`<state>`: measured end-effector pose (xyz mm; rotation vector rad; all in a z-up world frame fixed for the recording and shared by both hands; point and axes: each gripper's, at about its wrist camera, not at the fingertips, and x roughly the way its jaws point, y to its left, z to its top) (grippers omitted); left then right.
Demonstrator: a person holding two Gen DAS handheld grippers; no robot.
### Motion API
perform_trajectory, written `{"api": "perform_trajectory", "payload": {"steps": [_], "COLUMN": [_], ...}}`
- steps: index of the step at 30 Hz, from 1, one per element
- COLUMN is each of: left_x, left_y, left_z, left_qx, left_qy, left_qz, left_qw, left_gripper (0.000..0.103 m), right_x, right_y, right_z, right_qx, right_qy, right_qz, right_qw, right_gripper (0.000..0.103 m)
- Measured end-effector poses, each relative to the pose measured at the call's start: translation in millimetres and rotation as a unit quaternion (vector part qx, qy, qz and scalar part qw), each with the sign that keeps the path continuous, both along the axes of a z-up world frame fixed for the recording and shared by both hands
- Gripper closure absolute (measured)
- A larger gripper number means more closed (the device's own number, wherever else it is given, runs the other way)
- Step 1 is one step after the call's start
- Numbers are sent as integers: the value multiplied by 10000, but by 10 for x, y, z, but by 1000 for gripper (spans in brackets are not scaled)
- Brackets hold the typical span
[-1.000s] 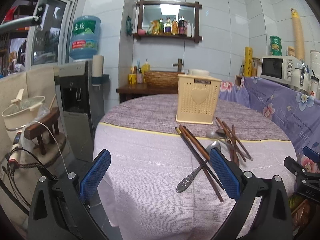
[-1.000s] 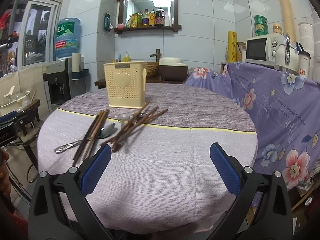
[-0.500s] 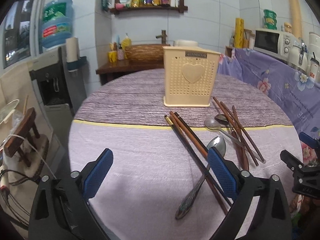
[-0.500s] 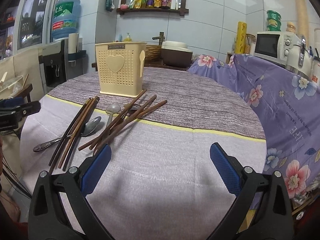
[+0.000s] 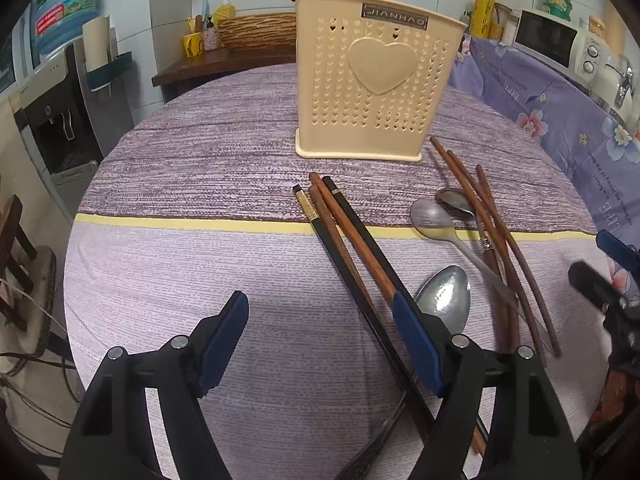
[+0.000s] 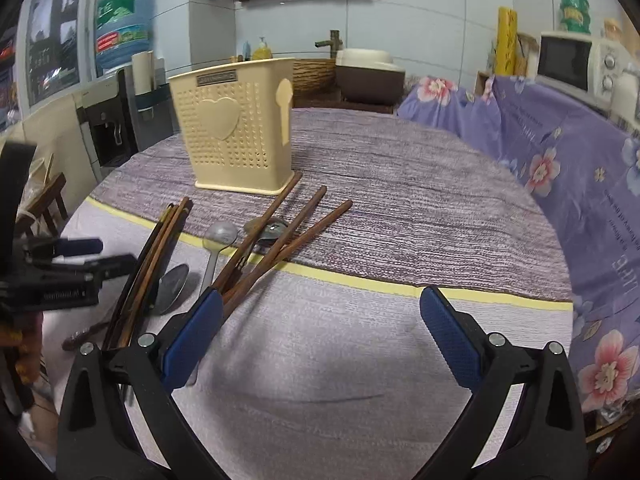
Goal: Organize utensils
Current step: 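Move left tool toward black gold-tipped chopstick while right tool approaches brown chopsticks, then close left tool on black chopstick while right tool closes on a brown chopstick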
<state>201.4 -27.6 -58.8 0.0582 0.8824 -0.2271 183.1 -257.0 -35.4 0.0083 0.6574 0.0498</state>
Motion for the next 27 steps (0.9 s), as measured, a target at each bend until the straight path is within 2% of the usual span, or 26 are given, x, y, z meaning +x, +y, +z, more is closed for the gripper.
{"api": "perform_trajectory", "payload": {"steps": [7,13,18,22,25,27], "left_x": [85,87,142,267,364,429], "left_y": [30,111,242,275,254,251], "left_z": [-82,-69,-10,105,148,173], "left_qx": [66,171,189,15,-8,-35], "left_qy": [163,179,176,179,178,186], "left_qz": [13,55,157,205,246,267], "left_qw": [9998,9997,9995,9996,9995,9995], "left_gripper": [29,29,29,33,33,33], "right_x": [79,195,378,637,891,1080], "right_y": [47,-11,-49,105,197,202], "right_z": [26,-6,69,171,191,182], "right_qx": [-63,-143,163,477,784,1123], "right_qy": [-43,216,352,505,761,1030], "right_qz": [85,68,192,553,688,674], "right_qw": [9999,9996,9991,9961,9916,9860], "right_gripper": [5,5,6,19,33,50]}}
